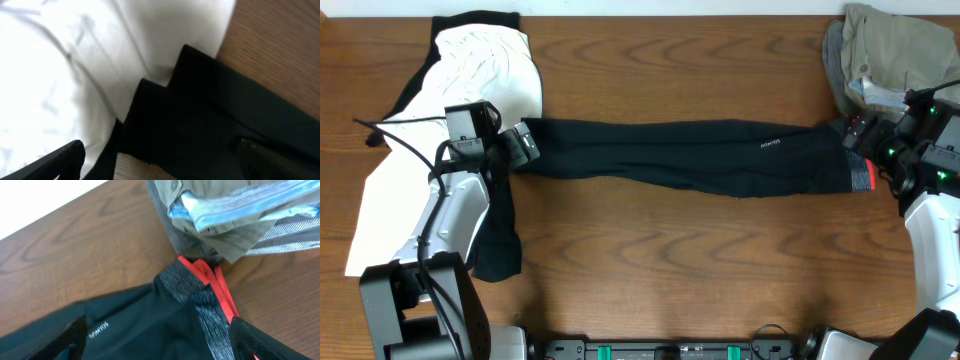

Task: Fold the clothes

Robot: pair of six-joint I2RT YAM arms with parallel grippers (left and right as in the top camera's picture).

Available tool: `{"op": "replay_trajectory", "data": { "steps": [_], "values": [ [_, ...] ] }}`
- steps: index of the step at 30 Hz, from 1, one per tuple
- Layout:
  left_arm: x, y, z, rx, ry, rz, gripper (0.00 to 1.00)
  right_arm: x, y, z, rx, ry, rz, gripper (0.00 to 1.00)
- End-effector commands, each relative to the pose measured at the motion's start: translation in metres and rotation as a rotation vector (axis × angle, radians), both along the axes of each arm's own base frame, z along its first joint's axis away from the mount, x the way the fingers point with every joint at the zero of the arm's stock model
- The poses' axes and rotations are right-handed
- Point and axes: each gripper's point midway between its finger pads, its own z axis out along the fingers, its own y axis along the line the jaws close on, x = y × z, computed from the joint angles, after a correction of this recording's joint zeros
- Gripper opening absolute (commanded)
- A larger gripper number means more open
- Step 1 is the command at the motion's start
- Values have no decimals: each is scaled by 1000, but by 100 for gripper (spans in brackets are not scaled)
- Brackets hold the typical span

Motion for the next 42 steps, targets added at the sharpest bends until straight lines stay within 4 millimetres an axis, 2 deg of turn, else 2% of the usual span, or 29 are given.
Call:
{"op": "replay_trajectory", "data": {
  "steps": [1,6,13,21,26,30,31,33,34,35,36,38,42],
  "values": [
    [5,-4,5,40,-11,-113,98,0,8,1,-26,12,41,86],
    [6,-11,-13,113,24,-250,99,-4,15,-4,-15,39,55,79],
    [12,-10,-39,139,55,-305,99,-4,20,-5,-12,47,67,77],
    [16,-12,-37,145,37,-310,100,-4,20,-5,-13,45,68,76],
    [24,0,-32,166,1,-256,100,-4,20,-5,-13,47,68,77],
    [33,13,-23,94,-52,-110,99,-4,20,-6,-13,47,68,77],
    [36,16,-21,70,-71,-66,97,-4,20,-5,-13,47,68,77],
    [42,21,-16,49,-103,-20,79,-4,20,-6,-12,48,68,76],
    [45,25,-15,52,-117,9,58,-4,20,-6,-12,49,68,76],
    [46,29,-14,63,-124,33,44,-4,20,-6,-12,50,68,76],
    [48,33,-14,82,-128,47,35,-4,20,-6,-11,50,68,76],
    [49,40,-17,111,-128,70,27,-4,20,-6,-12,50,68,76],
    [51,46,-33,141,-109,79,22,-5,20,-6,-11,51,68,75]
  ]
}}
